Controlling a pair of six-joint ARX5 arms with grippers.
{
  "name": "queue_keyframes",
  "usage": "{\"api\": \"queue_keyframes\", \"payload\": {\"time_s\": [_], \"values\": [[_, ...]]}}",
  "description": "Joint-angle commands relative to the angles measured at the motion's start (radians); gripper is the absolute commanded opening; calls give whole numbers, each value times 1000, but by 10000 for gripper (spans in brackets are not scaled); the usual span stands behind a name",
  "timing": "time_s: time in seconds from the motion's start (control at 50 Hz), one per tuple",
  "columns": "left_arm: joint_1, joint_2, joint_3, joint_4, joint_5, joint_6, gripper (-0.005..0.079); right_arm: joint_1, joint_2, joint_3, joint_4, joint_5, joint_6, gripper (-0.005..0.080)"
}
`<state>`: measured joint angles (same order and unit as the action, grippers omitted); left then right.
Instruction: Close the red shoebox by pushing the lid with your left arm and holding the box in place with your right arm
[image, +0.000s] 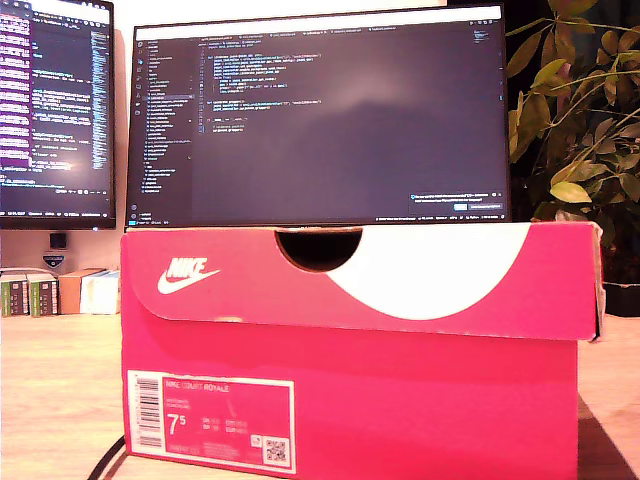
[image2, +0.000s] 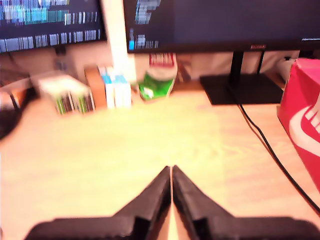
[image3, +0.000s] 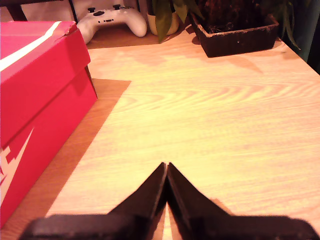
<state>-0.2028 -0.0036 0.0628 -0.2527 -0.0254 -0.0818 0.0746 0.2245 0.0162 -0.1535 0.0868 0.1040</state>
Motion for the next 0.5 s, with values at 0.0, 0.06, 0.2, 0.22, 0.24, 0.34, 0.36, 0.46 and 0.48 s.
{"api": "queue_keyframes", "payload": {"time_s": [0.0, 0.06, 0.2, 0.22, 0.24, 0.34, 0.36, 0.46, 0.48], "values": [[-2, -8, -29, -17, 2, -15, -19, 10, -1, -12, 3, -3, 0, -11], [-2, -8, -29, -47, 2, -15, -19, 10, -1, -12, 3, -3, 0, -11], [-2, -8, -29, -114, 2, -15, -19, 10, -1, -12, 3, -3, 0, -11], [-2, -8, -29, -115, 3, -15, -19, 10, -1, -12, 3, -3, 0, -11], [-2, -8, -29, -114, 3, -15, -19, 10, -1, -12, 3, -3, 0, -11], [-2, -8, -29, -114, 3, -15, -19, 10, -1, -12, 3, -3, 0, -11], [-2, -8, -29, -114, 3, -15, -19, 10, -1, -12, 3, -3, 0, -11], [-2, -8, -29, -114, 2, -15, -19, 10, -1, -12, 3, -3, 0, -11], [-2, -8, -29, -114, 3, -15, -19, 10, -1, -12, 3, -3, 0, -11]]}}
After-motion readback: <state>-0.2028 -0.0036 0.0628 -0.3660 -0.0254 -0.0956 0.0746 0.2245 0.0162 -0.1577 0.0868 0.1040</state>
